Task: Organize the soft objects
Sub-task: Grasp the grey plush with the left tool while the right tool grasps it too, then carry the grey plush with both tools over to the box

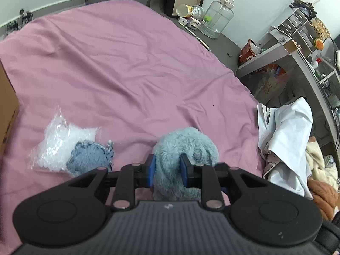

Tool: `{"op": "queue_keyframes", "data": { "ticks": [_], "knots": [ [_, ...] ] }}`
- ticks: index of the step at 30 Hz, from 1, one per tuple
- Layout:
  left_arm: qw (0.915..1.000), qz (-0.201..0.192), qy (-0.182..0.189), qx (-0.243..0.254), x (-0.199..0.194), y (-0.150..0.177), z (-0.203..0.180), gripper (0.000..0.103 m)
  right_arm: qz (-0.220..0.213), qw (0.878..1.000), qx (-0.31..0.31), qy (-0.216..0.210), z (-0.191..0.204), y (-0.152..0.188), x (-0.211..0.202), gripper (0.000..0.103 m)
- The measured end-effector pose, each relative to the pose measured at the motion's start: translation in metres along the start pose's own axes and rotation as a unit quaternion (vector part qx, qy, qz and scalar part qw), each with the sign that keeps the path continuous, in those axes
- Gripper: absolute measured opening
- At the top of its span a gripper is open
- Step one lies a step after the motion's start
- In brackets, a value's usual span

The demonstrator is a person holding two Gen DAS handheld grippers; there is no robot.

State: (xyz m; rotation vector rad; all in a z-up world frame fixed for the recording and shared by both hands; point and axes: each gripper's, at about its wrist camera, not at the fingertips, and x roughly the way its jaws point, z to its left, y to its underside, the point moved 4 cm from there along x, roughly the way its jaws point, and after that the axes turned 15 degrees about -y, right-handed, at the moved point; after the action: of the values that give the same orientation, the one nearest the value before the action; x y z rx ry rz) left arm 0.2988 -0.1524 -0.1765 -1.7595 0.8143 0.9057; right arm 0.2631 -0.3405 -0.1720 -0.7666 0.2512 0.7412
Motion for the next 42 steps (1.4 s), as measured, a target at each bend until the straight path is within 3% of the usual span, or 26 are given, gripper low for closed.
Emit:
{"op": "queue_keyframes", "data": {
  "ticks": [7, 15, 22, 33, 42],
  "knots": [
    [0.9998, 0.012, 0.002, -0.013, 0.002, 0.002, 0.007, 0.022, 0.024, 1.000, -0.002, 0.005, -0.012, 0.011, 0.017, 0.030],
    [0.9998, 0.014, 0.004, -0.014, 0.002, 0.002, 0.010, 0.020, 0.049, 0.996, -0.075, 0.023, 0.006, 0.018, 0.018, 0.024],
    [0.9999, -0.004, 0.014, 0.002, -0.027, 0.001, 0.010, 0.017, 0.041, 0.997, -0.070, 0.016, 0.016, 0.013, 0.005, 0.019],
    [0.9996, -0.029, 0.006, 0.001, -0.077, -0.007, 0.038, 0.017, 0.022, 0.994, -0.096, -0.039, 0.058, 0.022, -0.009, 0.019],
    [0.9990, -0.042, 0.015, 0.000, -0.109, -0.010, 0.055, 0.017, 0.019, 0.992, -0.116, -0.044, 0.093, 0.026, -0.020, 0.019]
  ]
}}
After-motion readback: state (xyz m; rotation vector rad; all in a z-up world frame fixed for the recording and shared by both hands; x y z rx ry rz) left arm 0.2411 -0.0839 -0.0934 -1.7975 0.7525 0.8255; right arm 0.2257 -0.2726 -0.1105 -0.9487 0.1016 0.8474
